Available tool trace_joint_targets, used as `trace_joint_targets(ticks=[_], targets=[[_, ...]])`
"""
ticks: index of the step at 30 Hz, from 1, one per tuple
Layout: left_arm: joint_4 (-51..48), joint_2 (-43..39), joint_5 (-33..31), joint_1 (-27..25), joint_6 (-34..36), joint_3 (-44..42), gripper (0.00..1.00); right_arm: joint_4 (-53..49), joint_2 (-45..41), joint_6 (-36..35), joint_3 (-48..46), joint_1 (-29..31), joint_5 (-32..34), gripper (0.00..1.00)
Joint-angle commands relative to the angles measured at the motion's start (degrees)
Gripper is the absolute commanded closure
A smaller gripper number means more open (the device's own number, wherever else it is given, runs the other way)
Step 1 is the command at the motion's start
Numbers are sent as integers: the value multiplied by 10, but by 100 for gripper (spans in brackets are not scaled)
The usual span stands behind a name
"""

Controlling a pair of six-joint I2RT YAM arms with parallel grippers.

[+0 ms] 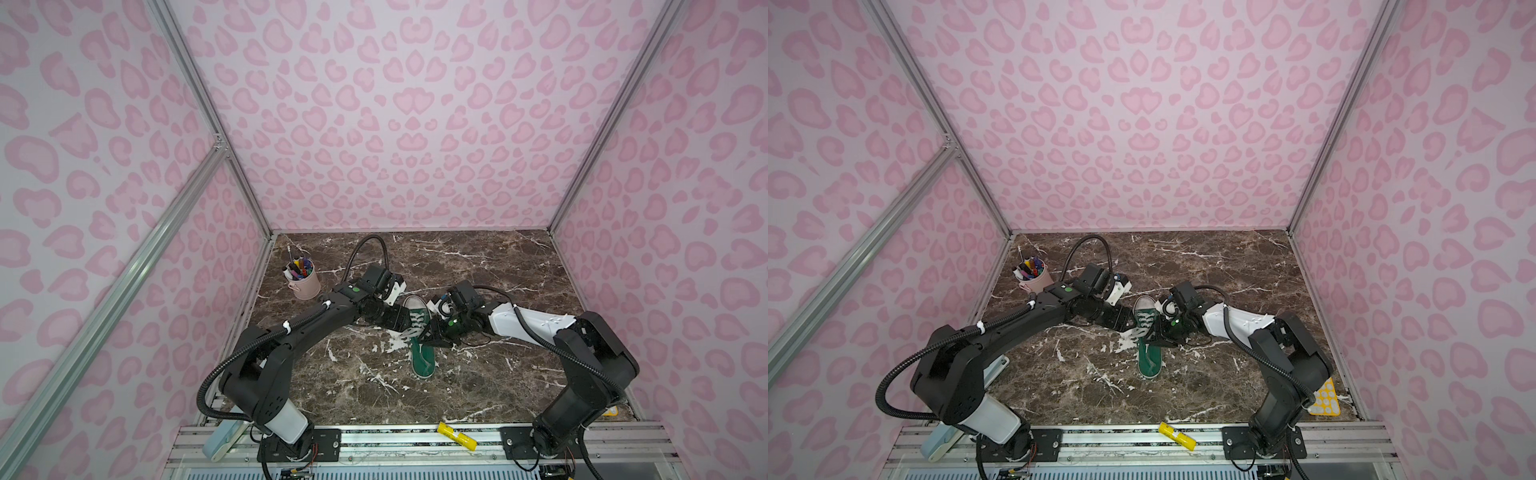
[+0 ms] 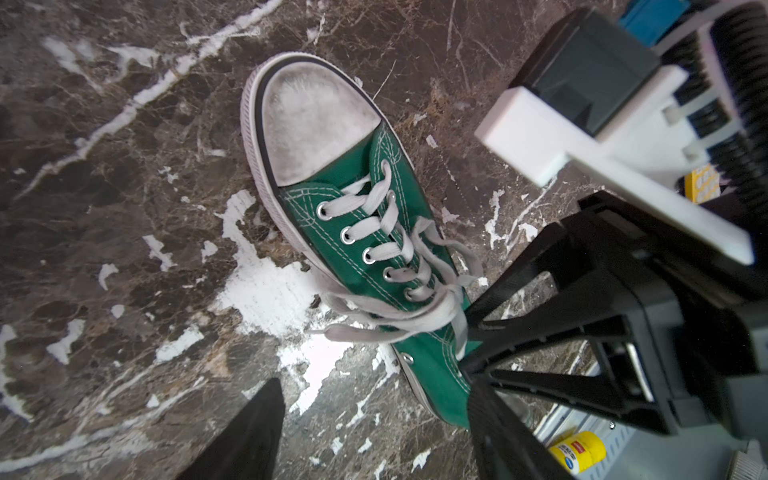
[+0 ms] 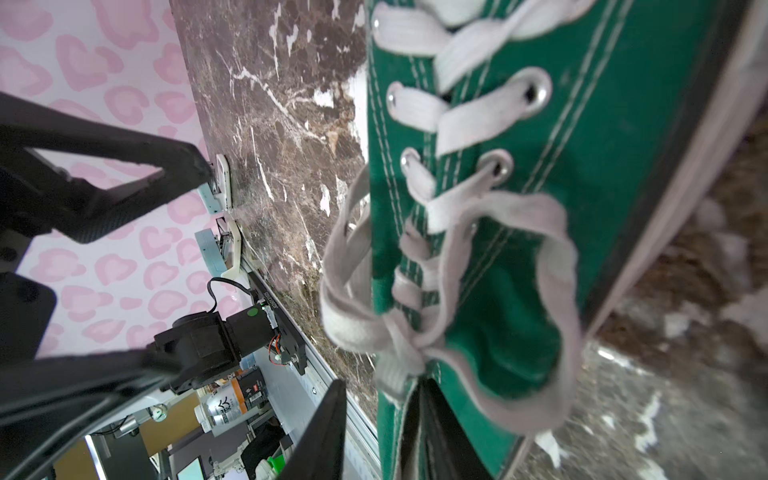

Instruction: Tie the shoes

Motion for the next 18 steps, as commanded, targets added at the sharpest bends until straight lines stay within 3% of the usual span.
trace_joint_targets(ticks=[1, 10, 18], targets=[[3, 8, -5, -4, 7, -5, 28, 15, 10, 8, 5, 3, -13, 69], [14, 29, -7, -16, 5, -1, 30, -5, -1, 0, 4, 2, -9, 100], [13, 50, -33, -36, 15, 23, 30, -30, -16, -14, 1, -4, -1, 100]])
